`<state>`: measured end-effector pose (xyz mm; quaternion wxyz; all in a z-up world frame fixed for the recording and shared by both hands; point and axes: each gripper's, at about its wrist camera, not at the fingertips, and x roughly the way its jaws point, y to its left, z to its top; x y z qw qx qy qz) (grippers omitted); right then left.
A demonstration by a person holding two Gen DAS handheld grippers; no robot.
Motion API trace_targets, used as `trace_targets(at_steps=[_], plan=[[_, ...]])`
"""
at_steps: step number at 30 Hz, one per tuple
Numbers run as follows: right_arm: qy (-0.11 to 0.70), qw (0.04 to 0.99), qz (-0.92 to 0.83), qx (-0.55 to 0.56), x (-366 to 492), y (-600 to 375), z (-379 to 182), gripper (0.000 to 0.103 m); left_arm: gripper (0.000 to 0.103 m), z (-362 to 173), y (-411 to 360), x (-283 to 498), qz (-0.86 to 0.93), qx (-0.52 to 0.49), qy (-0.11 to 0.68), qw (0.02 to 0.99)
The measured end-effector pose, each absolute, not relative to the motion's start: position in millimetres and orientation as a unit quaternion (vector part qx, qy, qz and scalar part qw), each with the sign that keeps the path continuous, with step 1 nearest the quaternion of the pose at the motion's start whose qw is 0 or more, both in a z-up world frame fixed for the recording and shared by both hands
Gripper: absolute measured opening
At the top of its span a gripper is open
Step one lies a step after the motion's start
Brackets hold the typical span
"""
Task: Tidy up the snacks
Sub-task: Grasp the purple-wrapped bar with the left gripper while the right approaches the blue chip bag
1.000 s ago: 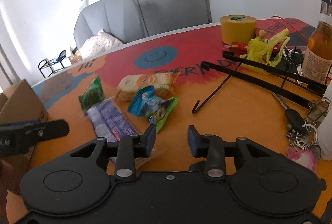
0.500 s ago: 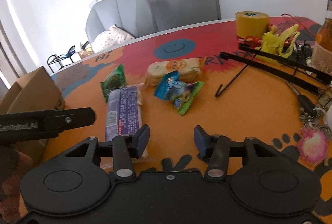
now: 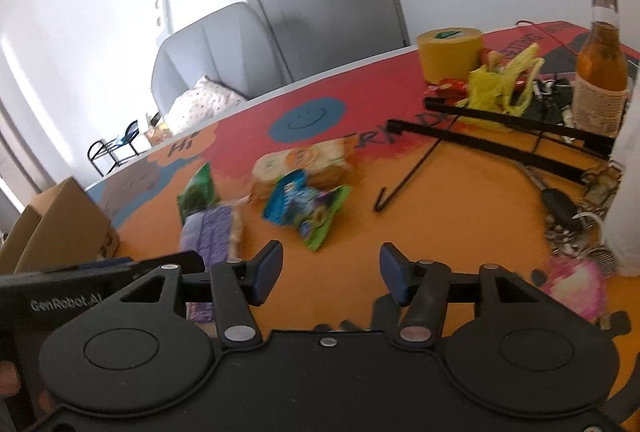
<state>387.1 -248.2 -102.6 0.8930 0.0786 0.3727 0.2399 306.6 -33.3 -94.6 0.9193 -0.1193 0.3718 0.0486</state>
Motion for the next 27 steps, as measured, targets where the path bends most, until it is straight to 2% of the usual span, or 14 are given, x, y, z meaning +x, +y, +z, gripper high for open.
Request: trace_targets(at_steps=[9,14,16,19,22,27], plan=[[0.374,0.893,0.231,0.095,400.0,-259.6,-106.1,0.056,0.093,-110.6,-49.8,326.4,0.040,-0.102,0.385,0.916],[0.377,0.888,0.241,0.102,408.0,-252.5,-109.5,0.056,0.069,-116.0,-48.8,329.2,0.039,-0.077,0.388,0.917],[0.381,0.884,0.247,0.105,411.5,-247.5,-111.7,0.056,0.049,-114.8,-44.2,328.3,0.044,-0.076,0.388,0.917],[0.381,0.883,0.251,0.105,414.3,-239.7,-113.0,0.061,0.036,-113.0,-35.6,326.9,0.045,-0.080,0.390,0.916],[0.382,0.882,0.254,0.110,418.6,-234.1,-112.2,0.069,0.033,-111.1,-28.9,323.4,0.042,-0.087,0.391,0.915],[0.385,0.879,0.253,0.120,424.8,-226.5,-112.2,0.073,0.031,-109.7,-20.5,318.9,0.048,-0.090,0.390,0.915]])
